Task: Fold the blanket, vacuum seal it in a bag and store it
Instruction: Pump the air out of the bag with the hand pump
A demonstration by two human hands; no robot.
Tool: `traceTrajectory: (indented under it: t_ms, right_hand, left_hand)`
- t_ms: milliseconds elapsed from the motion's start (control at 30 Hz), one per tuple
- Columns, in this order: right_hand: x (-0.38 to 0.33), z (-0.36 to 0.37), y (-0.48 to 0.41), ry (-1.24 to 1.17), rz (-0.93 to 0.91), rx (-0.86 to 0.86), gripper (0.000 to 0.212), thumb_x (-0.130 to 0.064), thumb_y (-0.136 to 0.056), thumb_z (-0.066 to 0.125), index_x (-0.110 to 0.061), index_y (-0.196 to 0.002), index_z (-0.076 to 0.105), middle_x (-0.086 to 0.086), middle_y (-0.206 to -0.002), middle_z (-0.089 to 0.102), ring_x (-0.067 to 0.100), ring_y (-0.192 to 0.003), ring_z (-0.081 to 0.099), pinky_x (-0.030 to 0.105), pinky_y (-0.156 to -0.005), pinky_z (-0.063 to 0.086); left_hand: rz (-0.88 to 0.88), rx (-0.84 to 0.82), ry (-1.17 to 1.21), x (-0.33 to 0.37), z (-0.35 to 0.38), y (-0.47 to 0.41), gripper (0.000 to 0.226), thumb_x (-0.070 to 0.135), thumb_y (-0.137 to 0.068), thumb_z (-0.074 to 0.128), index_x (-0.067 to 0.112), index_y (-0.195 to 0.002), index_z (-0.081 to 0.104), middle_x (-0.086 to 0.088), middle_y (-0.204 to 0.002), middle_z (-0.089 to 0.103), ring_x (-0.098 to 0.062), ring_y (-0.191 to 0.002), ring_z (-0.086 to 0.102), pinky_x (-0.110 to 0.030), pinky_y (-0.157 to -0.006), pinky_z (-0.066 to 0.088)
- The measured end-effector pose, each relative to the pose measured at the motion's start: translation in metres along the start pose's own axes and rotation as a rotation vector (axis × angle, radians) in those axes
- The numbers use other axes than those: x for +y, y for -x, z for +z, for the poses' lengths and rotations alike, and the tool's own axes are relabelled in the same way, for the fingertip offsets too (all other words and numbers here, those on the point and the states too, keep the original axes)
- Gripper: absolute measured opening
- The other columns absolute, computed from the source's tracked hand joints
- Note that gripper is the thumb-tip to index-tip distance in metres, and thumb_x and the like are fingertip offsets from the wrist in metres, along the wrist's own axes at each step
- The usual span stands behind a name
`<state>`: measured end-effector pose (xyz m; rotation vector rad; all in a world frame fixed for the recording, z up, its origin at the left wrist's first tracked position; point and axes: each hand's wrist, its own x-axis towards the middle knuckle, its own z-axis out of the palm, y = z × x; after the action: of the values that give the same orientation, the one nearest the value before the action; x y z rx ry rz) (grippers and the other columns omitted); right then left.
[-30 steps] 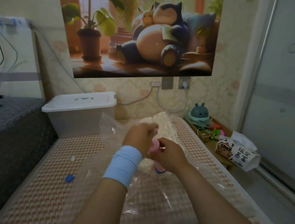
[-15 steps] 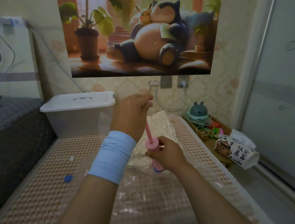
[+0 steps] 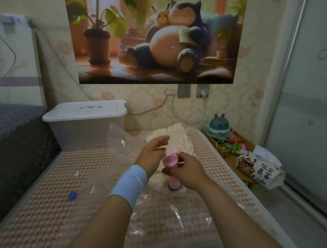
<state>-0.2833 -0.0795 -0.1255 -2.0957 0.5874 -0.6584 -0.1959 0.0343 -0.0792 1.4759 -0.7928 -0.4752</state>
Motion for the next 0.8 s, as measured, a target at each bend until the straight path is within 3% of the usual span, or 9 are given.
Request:
traceTrajectory:
  t_ms: [100,167,300,367,500,667,800]
  right_hand:
    - [0.001,-0.008,0.001,-0.023,-0.012,-0.005,0.039,-0.039,-0.068,0.083,-0.031,-0.104,0.07,-0.013,-0.092,0.071,0.004,-0.087,0.065,0.028,-0.074,0.053]
    - [0.002,-0.015,0.003,-0.038,-0.023,-0.031,0.038,-0.039,-0.072,0.082,-0.032,-0.108,0.07,-0.013,-0.095,0.071,0.004,-0.091,0.065,0.023,-0.074,0.051]
    - [0.002,-0.027,0.003,-0.019,-0.005,-0.079,0.061,-0.034,-0.076,0.071,-0.024,-0.135,0.057,-0.001,-0.133,0.058,0.015,-0.118,0.056,0.032,-0.095,0.048]
    - [-0.004,-0.037,0.005,-0.046,-0.029,-0.013,0.077,-0.038,-0.067,0.06,-0.03,-0.142,0.047,-0.001,-0.136,0.052,0.015,-0.108,0.056,0.032,-0.089,0.049]
    - [-0.021,-0.044,0.012,0.237,-0.321,0.039,0.051,-0.037,-0.086,0.064,-0.044,-0.135,0.051,-0.011,-0.12,0.05,0.007,-0.097,0.054,0.027,-0.081,0.05]
    - [-0.025,-0.026,0.012,0.514,-0.392,0.119,0.019,-0.027,-0.096,0.055,-0.02,-0.108,0.067,0.001,-0.103,0.052,0.022,-0.088,0.058,0.042,-0.075,0.049]
    - [-0.045,-0.034,0.008,0.553,-0.525,0.19,0.014,-0.019,-0.095,0.052,-0.012,-0.096,0.064,0.004,-0.095,0.055,0.025,-0.082,0.055,0.042,-0.072,0.046]
  left_hand:
    - [-0.088,-0.133,0.254,0.0,0.006,-0.004,0.051,-0.014,-0.08,0.042,0.009,-0.123,0.057,-0.009,-0.126,0.061,-0.023,-0.115,0.057,-0.03,-0.089,0.049]
    - [-0.077,-0.188,0.194,-0.012,0.007,-0.006,0.053,-0.004,-0.072,0.056,0.013,-0.122,0.057,-0.01,-0.124,0.062,-0.024,-0.114,0.059,-0.031,-0.086,0.051]
    - [0.071,-0.129,-0.095,-0.033,0.01,-0.006,0.05,0.001,-0.073,0.078,0.028,-0.111,0.064,-0.002,-0.113,0.068,-0.015,-0.103,0.064,-0.027,-0.083,0.054]
    - [0.09,-0.07,-0.078,-0.034,0.013,-0.005,0.046,0.003,-0.075,0.078,0.025,-0.114,0.066,0.001,-0.107,0.07,-0.011,-0.096,0.065,-0.02,-0.077,0.054]
    - [0.108,-0.042,-0.037,-0.035,0.018,-0.006,0.041,0.001,-0.076,0.076,0.015,-0.114,0.069,-0.002,-0.102,0.072,-0.009,-0.091,0.066,-0.016,-0.07,0.052]
    - [0.102,0.006,-0.046,-0.042,0.024,-0.005,0.034,-0.002,-0.076,0.072,0.018,-0.103,0.069,-0.004,-0.097,0.072,-0.015,-0.092,0.065,-0.025,-0.077,0.055]
    - [0.103,-0.001,-0.01,-0.044,0.022,-0.007,0.039,0.003,-0.074,0.079,0.015,-0.11,0.069,0.002,-0.096,0.072,-0.005,-0.087,0.063,-0.016,-0.076,0.053]
